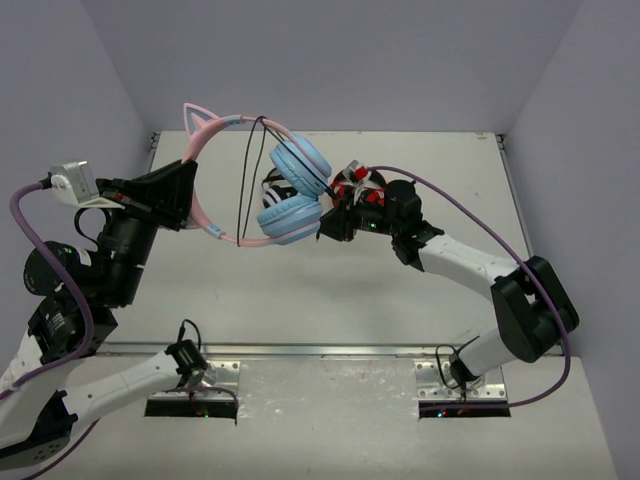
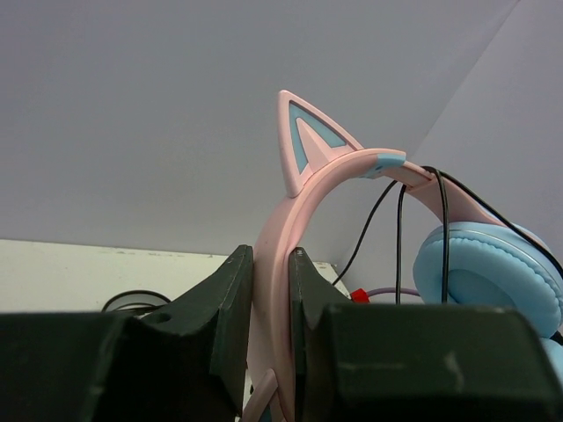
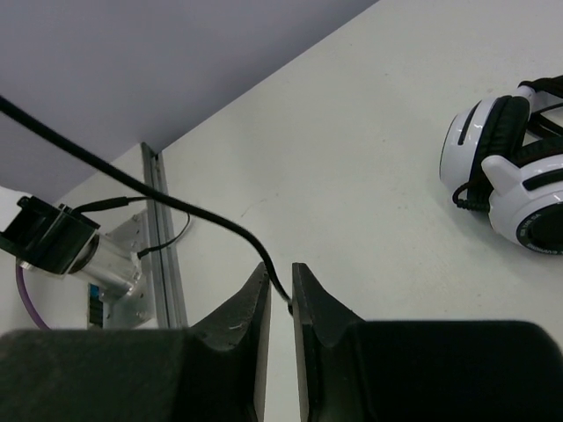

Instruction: Wrap the headphones

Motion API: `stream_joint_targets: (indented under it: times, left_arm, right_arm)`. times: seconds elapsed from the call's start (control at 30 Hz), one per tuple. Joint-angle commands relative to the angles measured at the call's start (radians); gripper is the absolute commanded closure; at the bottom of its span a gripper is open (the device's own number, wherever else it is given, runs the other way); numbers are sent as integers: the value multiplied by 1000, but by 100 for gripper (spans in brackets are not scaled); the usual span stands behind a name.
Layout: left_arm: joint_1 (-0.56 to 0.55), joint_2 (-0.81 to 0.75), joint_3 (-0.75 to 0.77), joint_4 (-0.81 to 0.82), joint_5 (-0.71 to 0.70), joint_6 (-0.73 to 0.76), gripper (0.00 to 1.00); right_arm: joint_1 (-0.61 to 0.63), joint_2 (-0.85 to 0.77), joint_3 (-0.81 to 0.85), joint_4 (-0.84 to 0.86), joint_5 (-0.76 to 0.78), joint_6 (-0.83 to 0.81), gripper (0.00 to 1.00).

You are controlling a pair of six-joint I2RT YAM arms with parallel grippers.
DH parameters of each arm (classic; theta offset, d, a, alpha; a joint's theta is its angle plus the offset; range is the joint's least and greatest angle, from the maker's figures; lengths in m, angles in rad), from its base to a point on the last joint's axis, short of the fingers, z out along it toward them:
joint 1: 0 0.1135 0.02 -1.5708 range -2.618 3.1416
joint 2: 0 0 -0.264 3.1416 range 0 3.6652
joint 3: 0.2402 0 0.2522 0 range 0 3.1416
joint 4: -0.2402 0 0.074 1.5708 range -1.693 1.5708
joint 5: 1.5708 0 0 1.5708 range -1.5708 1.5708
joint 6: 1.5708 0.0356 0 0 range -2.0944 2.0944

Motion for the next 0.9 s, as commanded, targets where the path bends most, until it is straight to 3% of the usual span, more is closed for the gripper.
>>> stream_joint_targets:
  times: [0.0, 0.07, 0.2, 0.27, 0.37, 0.4, 0.5, 0.57, 0.7, 0.87]
  left_arm:
    - [-7, -3, 21, 129, -2, -31, 100]
    - [-7, -7, 18, 129, -3, -33, 100]
    - [-7, -15, 11, 129, -12, -30, 100]
    - [-7, -18, 6, 129, -14, -30, 100]
    - [-7, -18, 6, 128, -22, -30, 100]
    - [-8, -17, 6, 125, -29, -30, 100]
    - [-7, -21, 9, 123, -35, -28, 100]
    - [-7, -21, 9, 123, -34, -31, 100]
    - [-7, -21, 3, 123, -26, -39, 100]
    - [-8, -18, -3, 126, -2, -60, 100]
  right_arm:
    - [3, -26, 7, 20, -17, -7, 85]
    - [3, -24, 13, 14, -23, -7, 85]
    - [3, -21, 15, 17, -31, -7, 99]
    - [3, -19, 13, 22, -29, -5, 99]
    - [5, -15, 7, 60, -50, 8, 76]
    - [5, -16, -2, 83, -63, 13, 64]
    - [8, -3, -14, 175, -150, 53, 53]
    - [23, 13, 7, 186, -205, 50, 32]
    - [80, 34, 62, 146, -212, 5, 31]
    - [108, 69, 142, 85, -72, -56, 30]
